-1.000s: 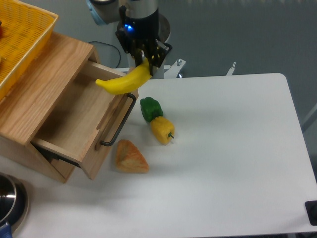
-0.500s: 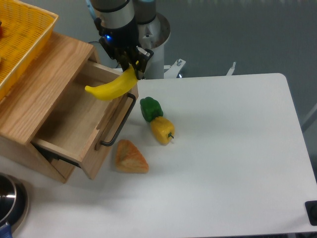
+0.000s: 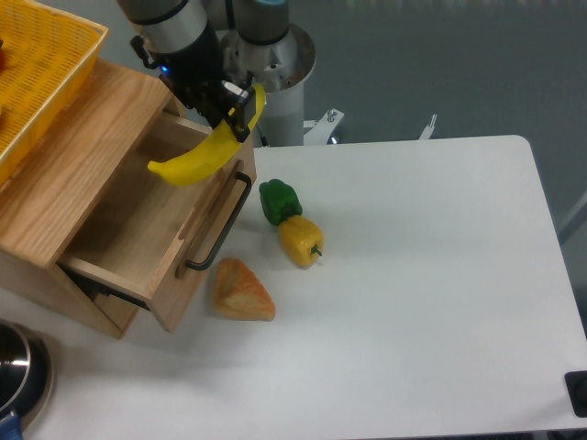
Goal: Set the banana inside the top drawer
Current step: 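Carry the banana over the open wooden drawer, then lower the banana into the drawer and open the gripper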
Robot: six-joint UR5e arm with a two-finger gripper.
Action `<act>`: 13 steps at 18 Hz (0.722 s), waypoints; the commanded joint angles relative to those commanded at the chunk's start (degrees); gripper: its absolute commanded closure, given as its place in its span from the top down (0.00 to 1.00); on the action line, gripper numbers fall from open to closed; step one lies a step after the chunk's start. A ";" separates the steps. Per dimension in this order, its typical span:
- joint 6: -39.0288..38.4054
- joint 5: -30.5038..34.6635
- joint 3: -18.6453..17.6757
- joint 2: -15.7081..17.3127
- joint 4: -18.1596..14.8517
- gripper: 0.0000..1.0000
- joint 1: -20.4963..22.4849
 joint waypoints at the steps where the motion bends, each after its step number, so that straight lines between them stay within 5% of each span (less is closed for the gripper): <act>1: -0.27 0.09 0.00 -0.61 0.09 0.03 -0.61; 13: -6.86 3.34 0.17 -6.07 2.63 0.03 -5.98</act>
